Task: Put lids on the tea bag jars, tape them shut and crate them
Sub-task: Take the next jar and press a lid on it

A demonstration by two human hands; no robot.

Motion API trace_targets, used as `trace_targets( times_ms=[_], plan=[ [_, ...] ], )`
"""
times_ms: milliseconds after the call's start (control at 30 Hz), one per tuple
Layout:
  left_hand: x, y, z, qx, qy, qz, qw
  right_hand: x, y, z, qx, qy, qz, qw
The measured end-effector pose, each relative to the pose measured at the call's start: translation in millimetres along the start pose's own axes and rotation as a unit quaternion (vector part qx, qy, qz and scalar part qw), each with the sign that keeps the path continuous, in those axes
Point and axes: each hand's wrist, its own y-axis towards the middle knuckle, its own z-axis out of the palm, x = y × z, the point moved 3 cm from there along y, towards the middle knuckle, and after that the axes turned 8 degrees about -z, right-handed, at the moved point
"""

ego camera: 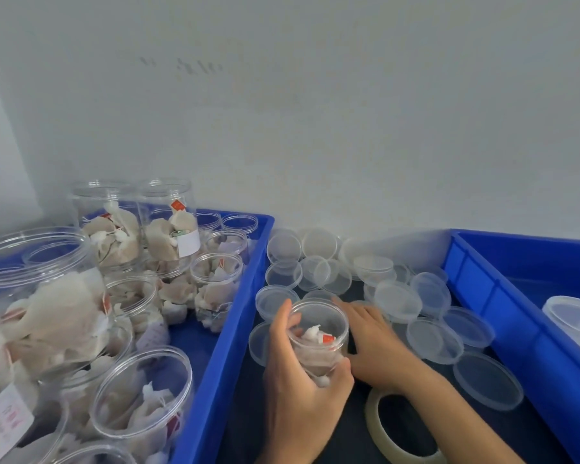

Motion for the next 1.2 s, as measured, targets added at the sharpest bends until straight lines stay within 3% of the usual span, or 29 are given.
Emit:
trace_targets(
  times_ms=[400,800,900,1033,1200],
  plan=[
    [-1,0,-4,0.003,0.014,-0.003,1.000,-6,16,-16,-0.072,-0.041,-0.024,0.996],
    [-1,1,-1,0.023,-0.006,-0.024,0.999,24,-39,-99,-0.044,-0.090,-0.061,0.993],
    [-3,-1,0,0.032,0.004,-0.021,0.999,45,-49,-120,-0.031,-0.050,-0.084,0.995],
    [-6,-3,3,0.072,0.005,-0.019,0.997,64,-49,-121,-0.012,0.039,-0.109,0.993],
    [-9,-4,5,0.093,0.012,-0.002,0.996,67,-50,-103,0.043,0.012,-0.124,0.991]
  ],
)
